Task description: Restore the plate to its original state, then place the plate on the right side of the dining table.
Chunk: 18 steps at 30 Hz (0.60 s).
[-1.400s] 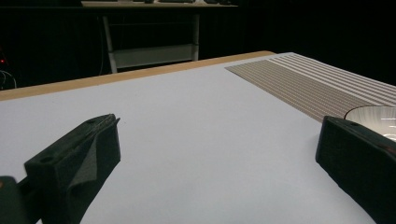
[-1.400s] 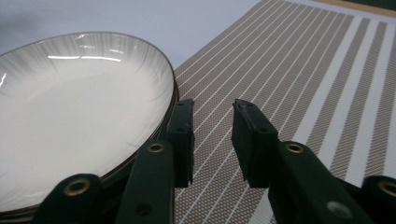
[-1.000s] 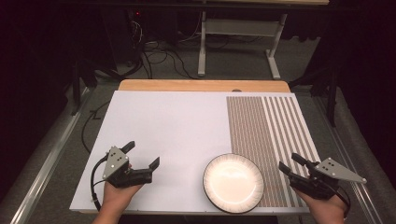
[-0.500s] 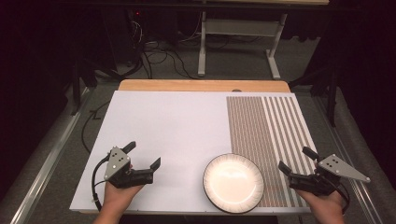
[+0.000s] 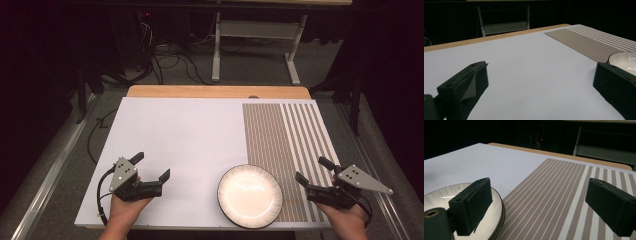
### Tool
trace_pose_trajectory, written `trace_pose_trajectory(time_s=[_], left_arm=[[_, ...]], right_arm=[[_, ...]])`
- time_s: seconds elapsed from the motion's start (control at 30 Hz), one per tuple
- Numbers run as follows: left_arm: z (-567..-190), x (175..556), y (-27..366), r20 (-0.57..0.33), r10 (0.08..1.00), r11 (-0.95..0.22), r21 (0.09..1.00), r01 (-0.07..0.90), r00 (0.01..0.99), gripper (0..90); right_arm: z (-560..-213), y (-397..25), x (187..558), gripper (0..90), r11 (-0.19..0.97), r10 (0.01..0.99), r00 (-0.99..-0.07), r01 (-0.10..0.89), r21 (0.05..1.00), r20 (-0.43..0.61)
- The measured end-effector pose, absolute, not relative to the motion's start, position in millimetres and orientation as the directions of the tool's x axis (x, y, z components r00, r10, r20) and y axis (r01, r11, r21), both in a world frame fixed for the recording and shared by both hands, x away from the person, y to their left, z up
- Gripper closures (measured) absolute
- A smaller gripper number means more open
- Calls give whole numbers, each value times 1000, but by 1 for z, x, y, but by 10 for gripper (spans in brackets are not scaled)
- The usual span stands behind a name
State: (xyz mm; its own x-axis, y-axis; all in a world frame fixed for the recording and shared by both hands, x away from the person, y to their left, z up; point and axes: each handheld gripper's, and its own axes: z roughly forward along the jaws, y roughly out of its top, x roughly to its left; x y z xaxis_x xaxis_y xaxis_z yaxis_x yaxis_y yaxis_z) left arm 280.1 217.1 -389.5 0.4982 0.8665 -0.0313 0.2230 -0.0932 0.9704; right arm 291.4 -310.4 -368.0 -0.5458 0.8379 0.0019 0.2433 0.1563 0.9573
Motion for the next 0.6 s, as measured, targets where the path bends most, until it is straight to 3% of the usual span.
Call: trace_pose_trajectory(time_s=[0.1, 0.13, 0.17, 0.2, 0.23, 0.6], left_arm=[[-389, 280, 217, -46, 868, -77, 971, 226, 494, 6], [-390, 280, 217, -45, 868, -81, 970, 231, 494, 6], [-390, 280, 217, -46, 867, -83, 968, 235, 496, 6], [-391, 280, 216, -45, 866, -85, 968, 235, 498, 6], [-389, 279, 216, -43, 866, -84, 970, 230, 498, 6], [-389, 280, 216, -43, 863, -83, 971, 225, 503, 6]], right_arm=[[-367, -310, 288, 294, 197, 817, -577, 245, 949, -20], [-367, -310, 288, 294, 197, 817, -577, 245, 949, -20], [-368, -310, 287, 488, 228, 795, -606, 261, 938, -25], [-368, -310, 287, 488, 228, 795, -606, 261, 938, -25], [-368, -309, 287, 580, 248, 779, -626, 274, 929, -24], [-371, -299, 284, 856, 322, 728, -685, 319, 891, -17]])
